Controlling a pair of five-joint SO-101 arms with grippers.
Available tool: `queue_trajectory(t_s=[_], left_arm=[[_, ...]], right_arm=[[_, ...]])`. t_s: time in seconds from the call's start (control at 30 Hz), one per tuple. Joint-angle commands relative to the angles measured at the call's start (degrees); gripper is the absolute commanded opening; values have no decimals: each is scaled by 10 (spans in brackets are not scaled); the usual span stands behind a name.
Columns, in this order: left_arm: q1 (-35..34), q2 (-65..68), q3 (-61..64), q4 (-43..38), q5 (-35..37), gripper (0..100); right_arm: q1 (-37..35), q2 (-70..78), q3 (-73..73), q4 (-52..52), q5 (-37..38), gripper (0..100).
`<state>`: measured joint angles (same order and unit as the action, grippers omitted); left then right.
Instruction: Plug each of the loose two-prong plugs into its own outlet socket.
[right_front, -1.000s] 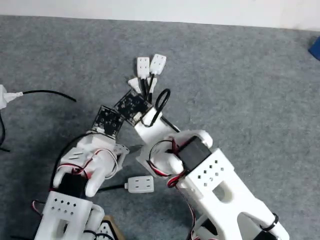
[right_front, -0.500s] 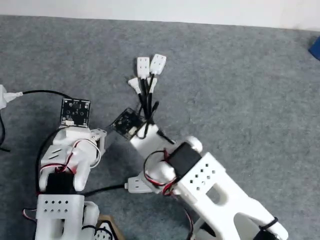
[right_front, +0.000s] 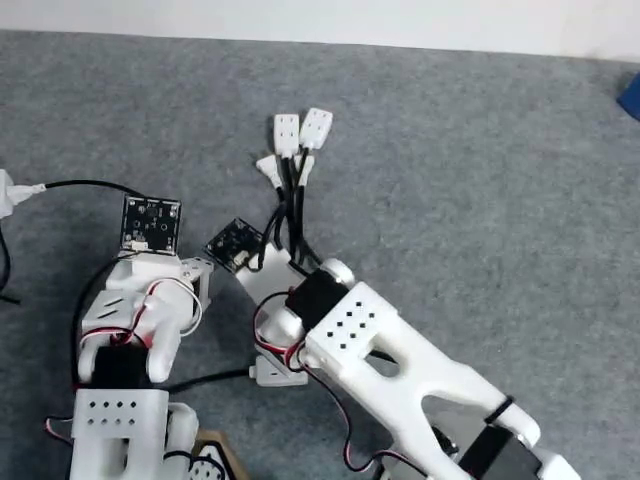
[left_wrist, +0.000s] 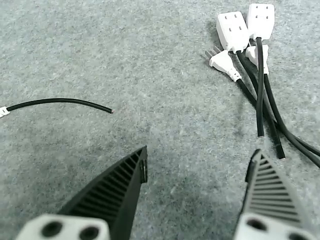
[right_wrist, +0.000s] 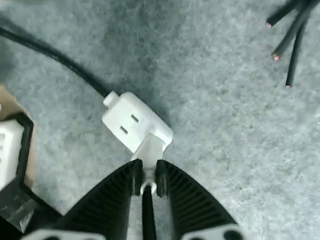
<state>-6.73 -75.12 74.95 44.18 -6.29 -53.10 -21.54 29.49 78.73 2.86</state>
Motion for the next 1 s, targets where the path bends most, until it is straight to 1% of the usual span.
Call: queue_trajectory(t_s=[0.0,0.4,0.97], left_arm=[[-7,-3,-20,-12,6,323],[-10,-3,-22,-11,6,323],[-8,-3,-23,-12,6,323]], right_arm=[[-5,3,-25,-13,-8,6],[26,5,3,-3,-7,6],[19,5,10,28,5,6]])
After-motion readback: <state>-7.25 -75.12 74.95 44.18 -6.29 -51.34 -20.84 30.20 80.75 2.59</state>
